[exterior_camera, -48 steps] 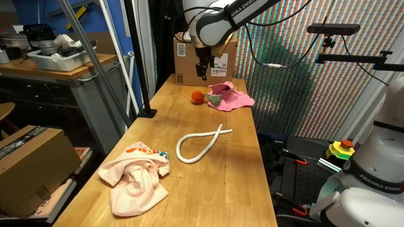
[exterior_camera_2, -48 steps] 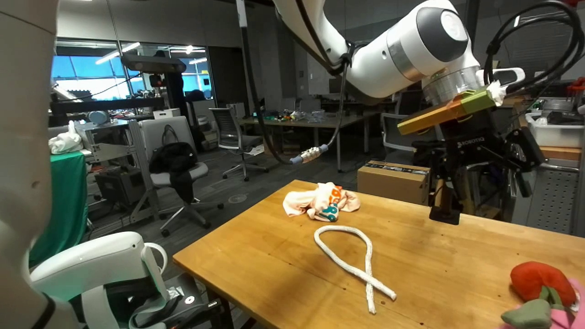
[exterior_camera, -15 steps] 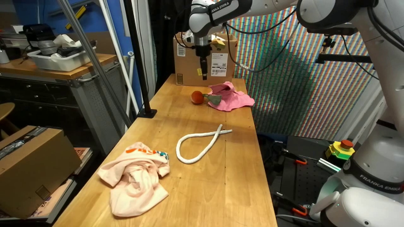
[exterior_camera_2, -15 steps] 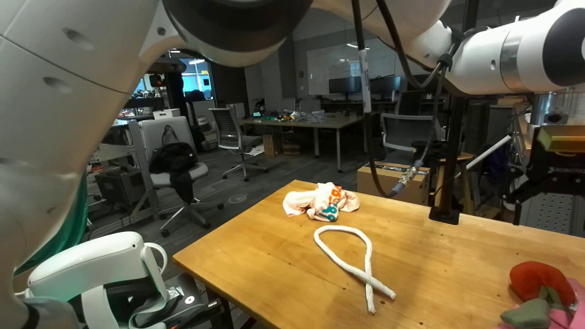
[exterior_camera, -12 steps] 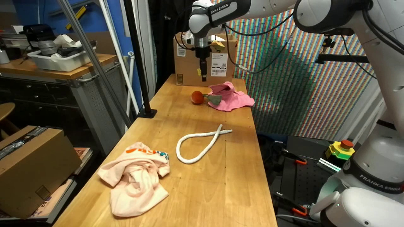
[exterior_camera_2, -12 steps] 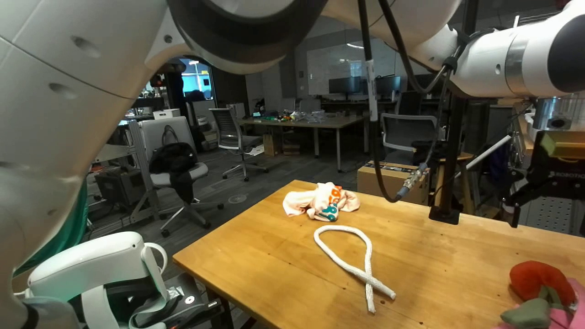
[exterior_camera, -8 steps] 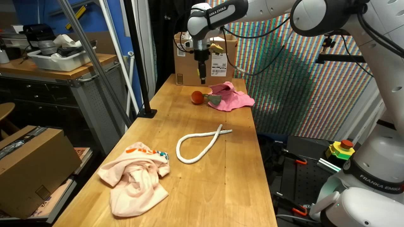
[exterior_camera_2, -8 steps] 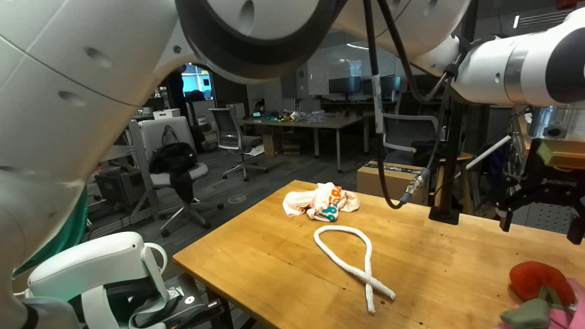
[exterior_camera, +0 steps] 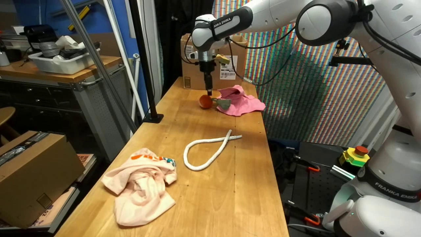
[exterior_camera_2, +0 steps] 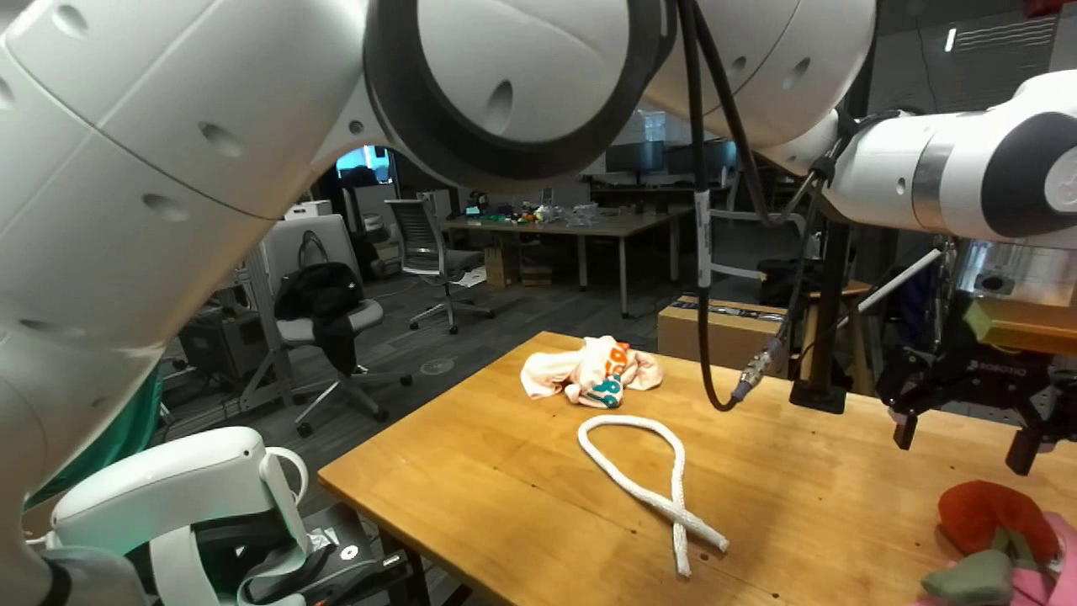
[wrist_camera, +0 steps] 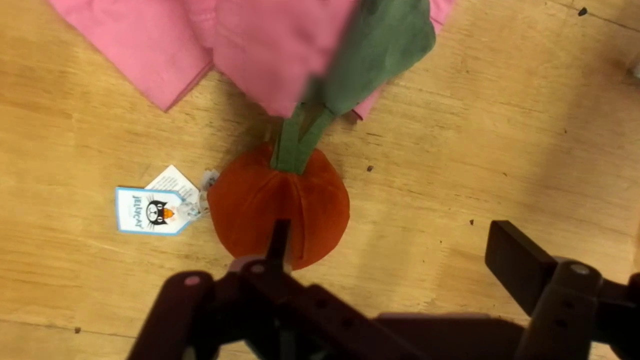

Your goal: Move the pink shirt to the left then move the peach colored shirts to the right then move the turnip plushie to the left

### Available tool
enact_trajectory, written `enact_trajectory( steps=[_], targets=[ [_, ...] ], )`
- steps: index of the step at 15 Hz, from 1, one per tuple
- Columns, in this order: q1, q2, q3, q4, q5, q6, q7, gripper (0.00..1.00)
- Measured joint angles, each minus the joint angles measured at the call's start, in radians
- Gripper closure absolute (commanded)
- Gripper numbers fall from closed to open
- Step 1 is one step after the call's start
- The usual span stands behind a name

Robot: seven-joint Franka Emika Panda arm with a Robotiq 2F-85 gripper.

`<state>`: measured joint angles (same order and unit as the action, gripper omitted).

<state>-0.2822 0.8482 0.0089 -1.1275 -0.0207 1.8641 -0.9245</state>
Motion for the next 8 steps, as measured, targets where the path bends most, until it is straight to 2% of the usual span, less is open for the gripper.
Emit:
enact_trajectory(
  steps=[8],
  targets=[
    [0.014,0.069,-0.006,0.030,-0.019,0.015,0.002,0.00]
  ],
)
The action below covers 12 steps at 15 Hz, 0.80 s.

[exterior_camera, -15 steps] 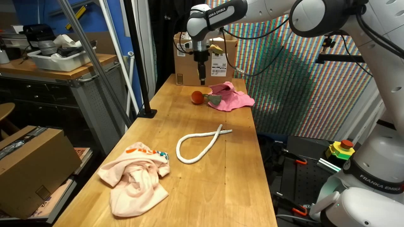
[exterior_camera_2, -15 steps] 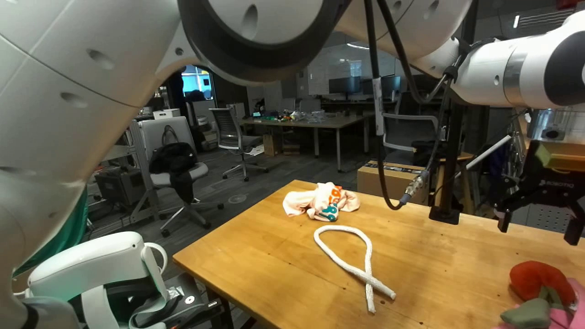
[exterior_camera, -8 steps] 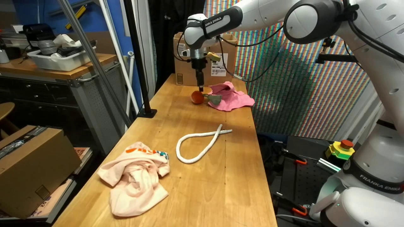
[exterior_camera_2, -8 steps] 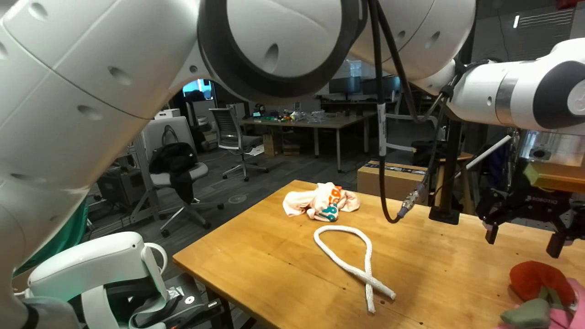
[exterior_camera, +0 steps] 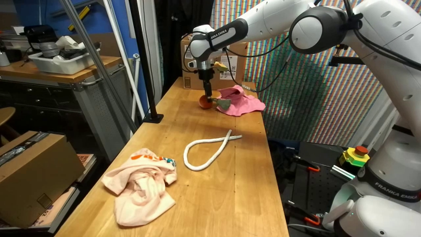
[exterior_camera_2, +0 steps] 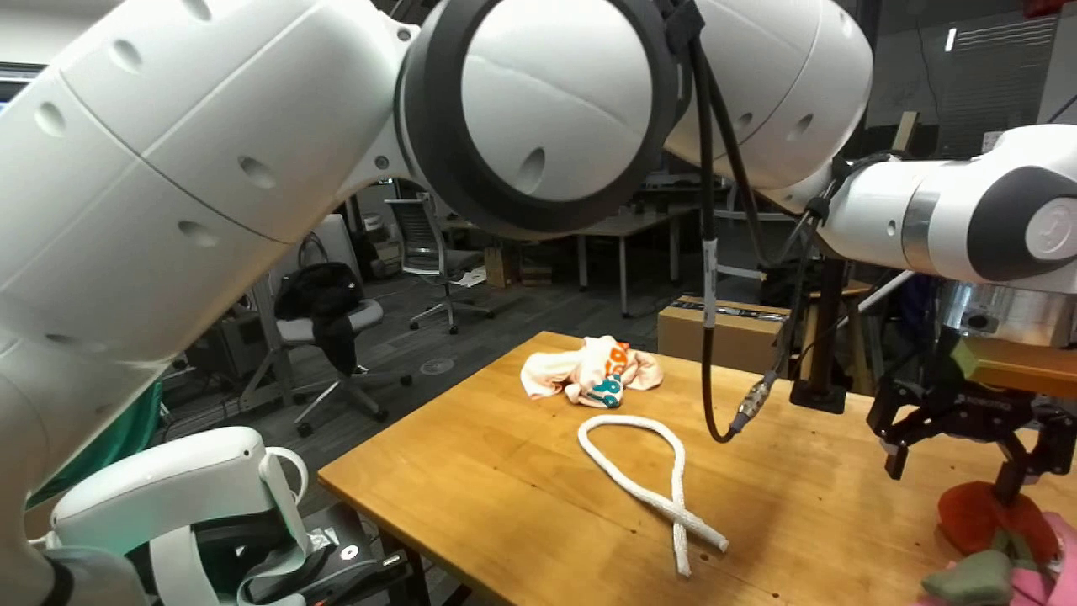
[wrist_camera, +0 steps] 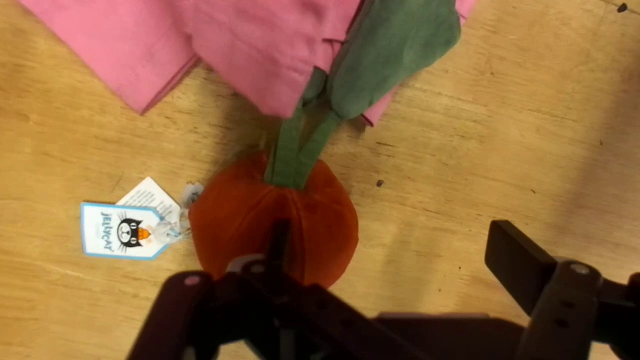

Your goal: Move the pink shirt to the left then move the peach colored shirts to the right then move the turnip plushie to the left

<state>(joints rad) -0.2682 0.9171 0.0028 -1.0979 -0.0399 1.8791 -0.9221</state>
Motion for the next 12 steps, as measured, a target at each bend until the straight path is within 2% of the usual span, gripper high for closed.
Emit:
enact_trajectory(
  steps=[12],
  targets=[
    [0.004,0.036,-0.010,0.030,-0.020,0.032,0.022,0.00]
  ],
)
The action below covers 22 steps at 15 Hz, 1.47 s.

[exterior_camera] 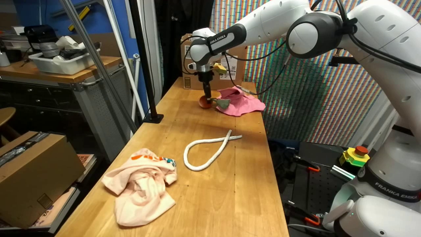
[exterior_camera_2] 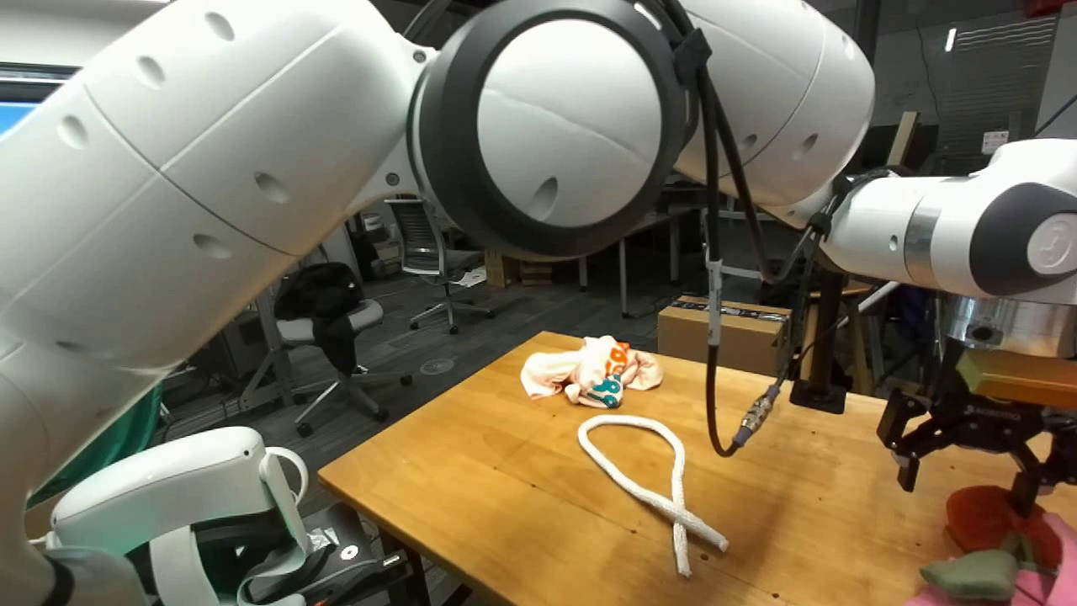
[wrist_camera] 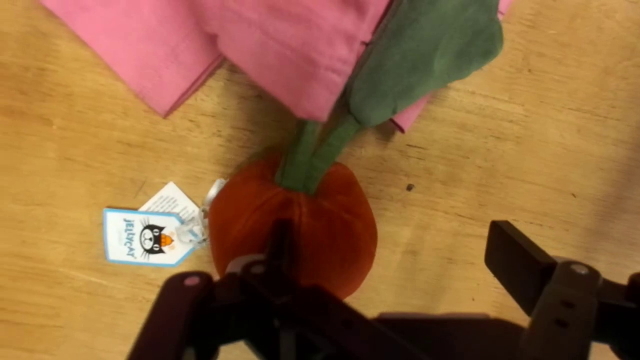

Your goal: Move the pink shirt to the left then move the peach colored shirts to the right then move the turnip plushie to the left

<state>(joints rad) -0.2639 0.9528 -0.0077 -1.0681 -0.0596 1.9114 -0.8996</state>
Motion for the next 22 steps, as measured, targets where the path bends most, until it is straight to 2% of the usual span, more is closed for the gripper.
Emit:
enact_trajectory(
  steps=[6,14,15,16,18,22],
  targets=[
    [0.001,0.027,-0.019,0.000,-0.018,0.079,0.062,0.00],
    [0.001,0.043,-0.025,0.001,-0.042,0.100,0.120,0.00],
    [0.001,0.043,-0.026,0.001,-0.044,0.101,0.126,0.03],
    [0.001,0.043,-0.026,0.001,-0.047,0.102,0.133,0.27],
    [0.001,0.044,-0.027,0.001,-0.052,0.103,0.146,0.29],
    [0.001,0.049,-0.035,0.006,-0.059,0.114,0.169,0.62]
  ],
)
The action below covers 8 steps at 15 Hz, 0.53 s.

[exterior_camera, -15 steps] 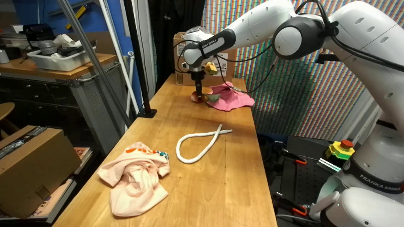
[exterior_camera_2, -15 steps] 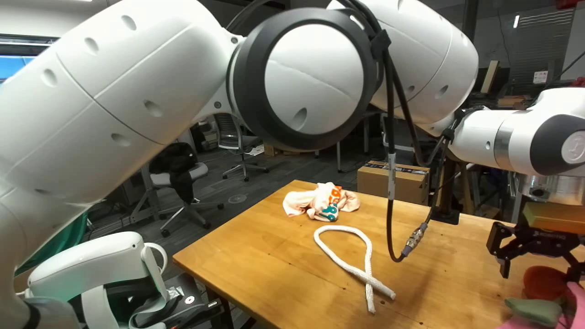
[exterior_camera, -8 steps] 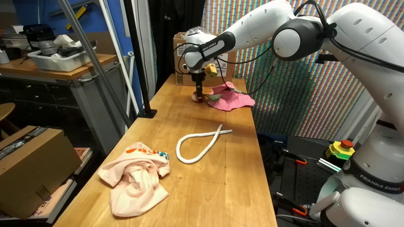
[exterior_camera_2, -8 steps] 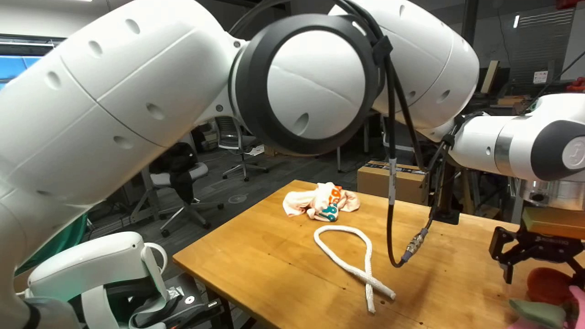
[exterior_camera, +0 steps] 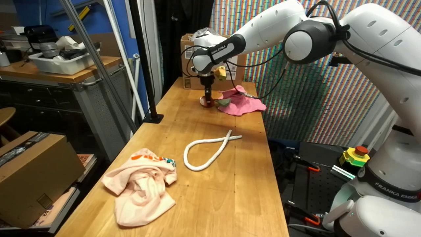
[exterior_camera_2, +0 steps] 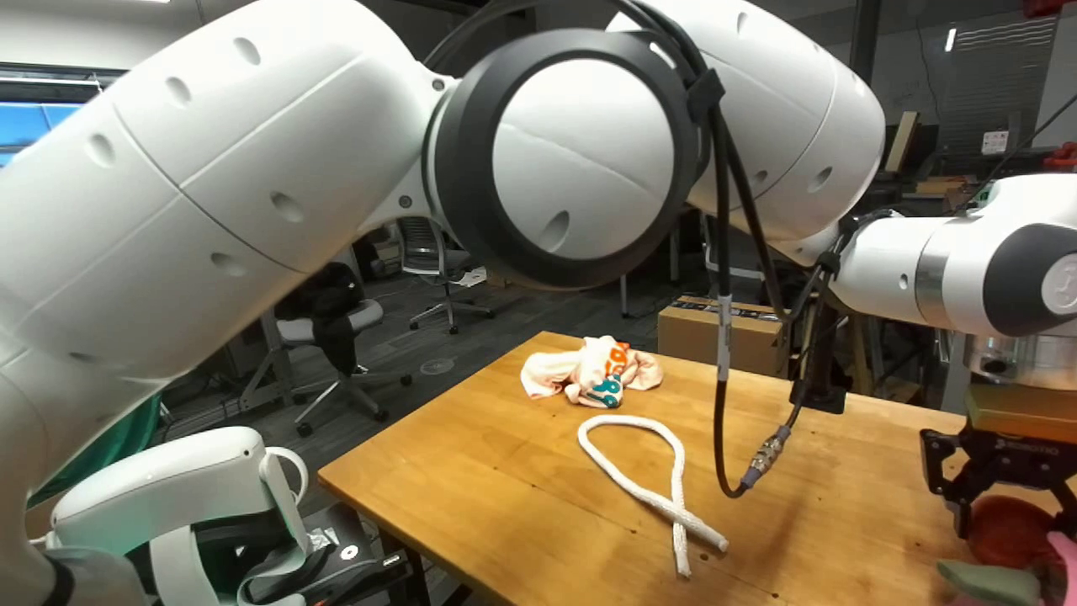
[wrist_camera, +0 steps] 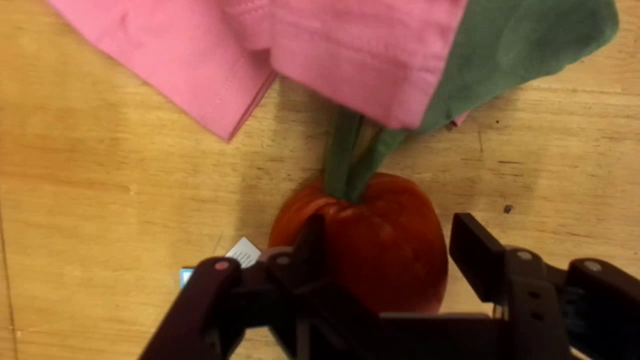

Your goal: Move the pink shirt to the left then move the peach colored shirts to the right then move the turnip plushie to the left

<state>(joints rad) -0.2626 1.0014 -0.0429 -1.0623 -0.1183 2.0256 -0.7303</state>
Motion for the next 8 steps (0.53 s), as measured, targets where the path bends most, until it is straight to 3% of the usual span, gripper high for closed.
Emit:
enact_trajectory(
  steps=[4,6,8],
  targets=[
    [0.000,0.006,-0.007,0.011,-0.009,0.003,0.020,0.92],
    [0.000,0.006,-0.007,0.012,-0.010,0.003,0.029,0.97],
    [0.000,0.006,-0.007,0.013,-0.010,0.003,0.040,0.95]
  ],
)
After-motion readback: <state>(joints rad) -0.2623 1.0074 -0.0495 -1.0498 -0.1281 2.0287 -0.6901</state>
